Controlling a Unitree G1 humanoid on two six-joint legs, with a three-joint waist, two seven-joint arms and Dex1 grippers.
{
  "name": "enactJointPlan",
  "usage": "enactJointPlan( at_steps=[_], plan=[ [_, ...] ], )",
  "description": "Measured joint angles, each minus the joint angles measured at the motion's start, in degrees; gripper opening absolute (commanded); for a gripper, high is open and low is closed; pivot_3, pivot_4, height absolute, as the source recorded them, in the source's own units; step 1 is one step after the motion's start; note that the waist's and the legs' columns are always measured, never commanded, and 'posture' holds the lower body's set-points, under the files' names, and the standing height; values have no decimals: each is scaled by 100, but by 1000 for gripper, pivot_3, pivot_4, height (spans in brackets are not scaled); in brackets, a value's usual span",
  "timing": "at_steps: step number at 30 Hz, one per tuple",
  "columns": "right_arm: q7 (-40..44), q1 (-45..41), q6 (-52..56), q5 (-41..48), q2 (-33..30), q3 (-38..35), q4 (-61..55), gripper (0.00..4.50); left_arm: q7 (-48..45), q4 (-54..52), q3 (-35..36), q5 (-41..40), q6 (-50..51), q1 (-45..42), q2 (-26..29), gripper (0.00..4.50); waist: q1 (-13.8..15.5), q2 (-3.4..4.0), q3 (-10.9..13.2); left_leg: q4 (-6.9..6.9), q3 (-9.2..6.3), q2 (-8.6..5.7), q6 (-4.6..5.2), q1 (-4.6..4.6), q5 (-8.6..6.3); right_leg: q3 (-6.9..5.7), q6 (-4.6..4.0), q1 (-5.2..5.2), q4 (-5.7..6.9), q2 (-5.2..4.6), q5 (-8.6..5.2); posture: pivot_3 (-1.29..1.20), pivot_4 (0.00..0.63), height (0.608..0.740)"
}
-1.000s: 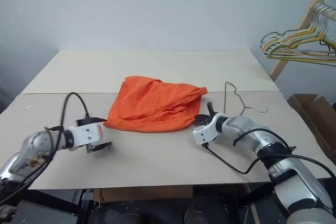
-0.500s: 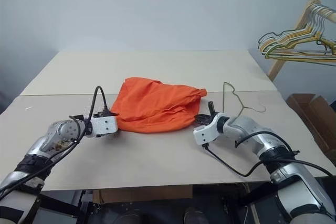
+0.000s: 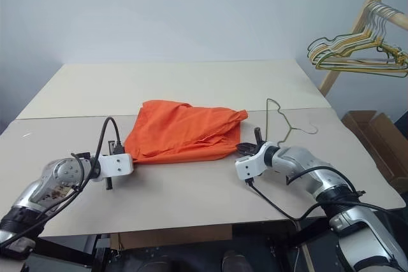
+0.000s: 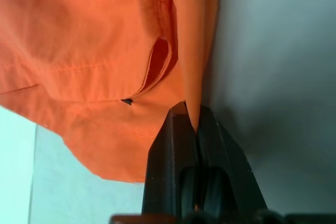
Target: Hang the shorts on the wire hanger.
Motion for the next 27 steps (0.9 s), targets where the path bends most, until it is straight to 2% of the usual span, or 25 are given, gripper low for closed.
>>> enactJointPlan(
  at_steps=[2,5,8,9,11,12,13,14,16,20,21,22,24,27],
  plan=[
    [431,300,-230,684,-311,-98,-375,0,-787,-473,53,-563,68,334,528,18,0,4,8,0,2,3,5,-5,-4,0,1,-2,-6,0,-1,-24,35,740],
    [1535,825,-405,2157,-997,-168,-1097,0,-1888,-1009,274,-1525,174,633,1142,18,37,11,25,6,5,4,6,-6,-4,-3,2,3,-5,-4,-2,-31,38,740],
    [2484,925,-126,3369,-1446,-406,-1602,0,-2292,-1066,485,-2089,582,292,1216,18,41,14,31,13,5,8,12,27,0,-7,1,38,-5,2,-1,-37,34,740],
    [2656,816,53,3618,-1448,-498,-1608,0,-2266,-982,535,-2134,733,26,1078,18,40,10,33,12,4,10,14,49,1,-11,1,59,-9,5,-1,-39,31,740],
    [2770,180,625,3965,-994,-718,-1413,0,-1936,-535,587,-2184,1096,-886,447,18,23,0,36,10,3,15,14,101,1,-14,23,108,-14,15,-17,-43,23,740],
    [2756,-160,836,4015,-742,-759,-1255,0,-1757,-248,576,-2161,1221,-1339,145,18,18,-5,34,8,-1,18,14,102,1,-14,33,109,-19,23,-22,-41,19,740],
    [2630,-712,1185,4016,-282,-807,-883,0,-1343,297,580,-2068,1443,-2078,-343,18,11,-13,29,12,-15,17,14,94,1,-21,-7,107,-16,28,2,-40,17,740],
    [2540,-965,1315,4014,-89,-818,-776,0,-1135,431,578,-2032,1515,-2396,-511,18,3,-17,28,10,-24,18,14,75,2,-25,-9,92,-28,29,5,-41,11,740],
    [1796,-1920,1528,3505,540,-808,364,0,-287,1783,552,-1646,1520,-3660,-1053,18,-19,-20,27,40,-36,14,14,46,0,-29,-8,73,-13,29,1,-39,1,740],
    [-1158,-4055,1906,2368,1645,-886,3120,0,2415,4569,493,-634,804,-6171,-1712,18,-116,-22,26,55,-51,-8,-29,-99,27,-33,-8,-93,66,-11,9,-30,0,740],
    [-1716,-4393,1904,2294,1768,-970,3460,0,2983,4902,474,-448,602,-6550,-1777,18,-130,-23,25,52,-51,-14,-61,-134,45,-33,-8,-130,75,-19,9,-32,0,740],
    [-2535,-4747,1743,2225,1899,-1132,3902,0,3933,5369,364,-121,279,-6969,-1829,18,-129,-23,25,49,-46,-17,-62,-146,45,-47,-7,-158,95,-31,9,-38,0,740],
    [-3613,-5207,1236,2109,2055,-1277,4226,0,5266,5819,208,344,-295,-7500,-1912,18,-130,-25,23,19,-29,-54,-69,-191,49,-66,3,-231,112,-78,3,-42,0,740],
    [-4571,-5370,482,1889,2023,-1391,4418,0,6544,6046,0,902,-1218,-7880,-1872,18,-131,-27,21,13,3,-77,-57,-192,41,-69,10,-231,102,-108,0,-45,0,740]
  ],
)
